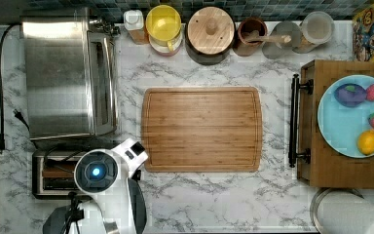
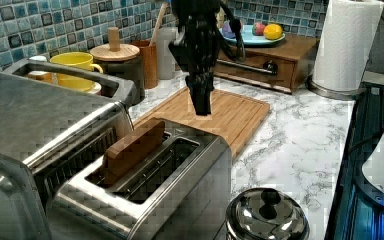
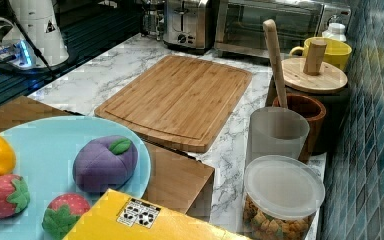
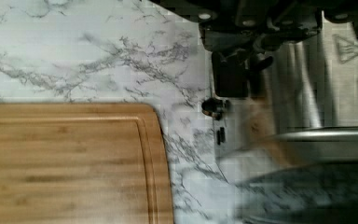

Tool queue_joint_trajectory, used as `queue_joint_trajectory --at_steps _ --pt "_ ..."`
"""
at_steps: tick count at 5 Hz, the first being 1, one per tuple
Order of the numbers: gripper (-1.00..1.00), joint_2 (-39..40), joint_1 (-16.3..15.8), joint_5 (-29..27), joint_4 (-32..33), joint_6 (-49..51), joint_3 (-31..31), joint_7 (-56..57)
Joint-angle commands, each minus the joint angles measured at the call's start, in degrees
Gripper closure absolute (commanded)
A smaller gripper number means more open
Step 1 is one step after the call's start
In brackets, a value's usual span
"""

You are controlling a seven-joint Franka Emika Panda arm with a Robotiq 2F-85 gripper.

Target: Turn on the toaster.

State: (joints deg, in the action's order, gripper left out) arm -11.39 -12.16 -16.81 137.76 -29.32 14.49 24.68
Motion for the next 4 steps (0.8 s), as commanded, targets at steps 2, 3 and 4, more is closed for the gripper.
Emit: queue_joint_trajectory --at_steps 2,3,4 --pt "1.00 2.6 -2.3 -1.9 -1.7 -4.3 1.4 0.1" --pt "1.00 5.6 -1.8 -0.6 -2.8 -4.5 1.4 -1.3" --pt "1.00 7.5 -1.4 0.6 -3.6 -3.9 1.3 -1.9"
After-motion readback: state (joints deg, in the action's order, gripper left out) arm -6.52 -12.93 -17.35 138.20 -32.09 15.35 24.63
